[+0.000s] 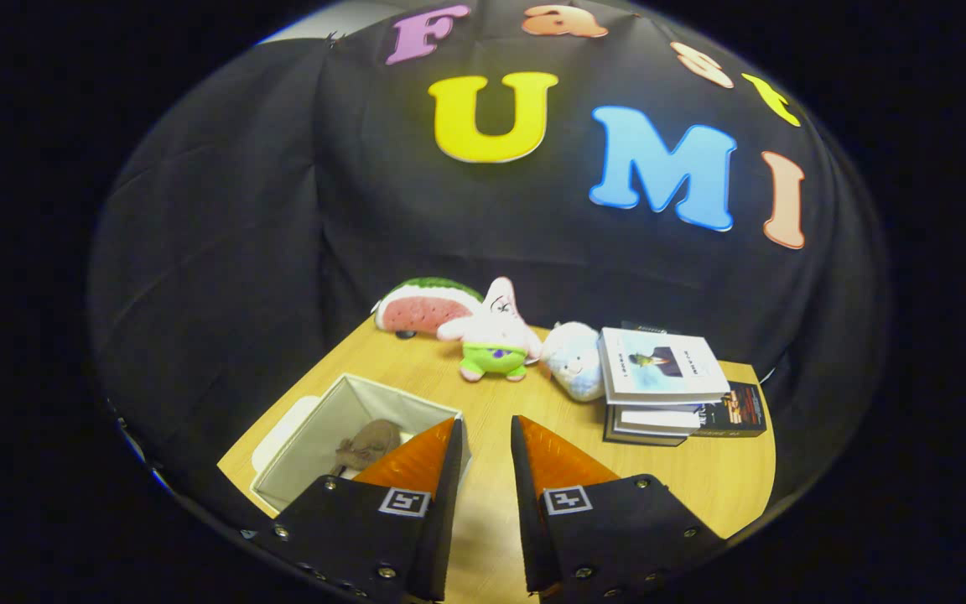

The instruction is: Open the storage box then place both shoes into the box .Put the left shoe in first, then the right shoe, with the right side of both shoes facing outward in a uniform manner.

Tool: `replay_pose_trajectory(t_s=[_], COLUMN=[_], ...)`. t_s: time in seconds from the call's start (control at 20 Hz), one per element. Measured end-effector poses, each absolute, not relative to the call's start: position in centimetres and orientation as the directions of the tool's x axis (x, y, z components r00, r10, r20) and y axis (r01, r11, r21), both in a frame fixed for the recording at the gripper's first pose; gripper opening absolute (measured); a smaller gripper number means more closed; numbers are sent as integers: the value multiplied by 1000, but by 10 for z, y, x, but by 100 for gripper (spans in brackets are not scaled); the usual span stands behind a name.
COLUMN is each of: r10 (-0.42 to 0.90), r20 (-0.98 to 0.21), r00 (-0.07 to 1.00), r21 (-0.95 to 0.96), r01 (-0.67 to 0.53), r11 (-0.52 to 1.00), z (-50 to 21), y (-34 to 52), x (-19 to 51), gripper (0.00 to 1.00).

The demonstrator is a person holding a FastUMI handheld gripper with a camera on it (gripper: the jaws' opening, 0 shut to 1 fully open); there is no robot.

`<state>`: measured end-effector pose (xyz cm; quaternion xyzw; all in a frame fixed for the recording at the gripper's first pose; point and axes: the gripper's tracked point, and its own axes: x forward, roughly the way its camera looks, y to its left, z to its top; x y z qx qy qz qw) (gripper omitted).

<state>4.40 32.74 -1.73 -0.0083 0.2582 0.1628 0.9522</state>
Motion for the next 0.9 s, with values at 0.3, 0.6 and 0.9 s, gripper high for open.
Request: replay_pose_trajectory(t_s=[0.3, 0.6, 0.9], r10=[237, 136, 80], r20=[-252, -200, -194], r00=[938, 970, 978], r21=[59, 87, 91], r01=[-229, -120, -63], r11=[972, 989, 994], z=[36, 44, 46], y=[268, 223, 187], x=[55, 53, 52], gripper=[35, 35, 35])
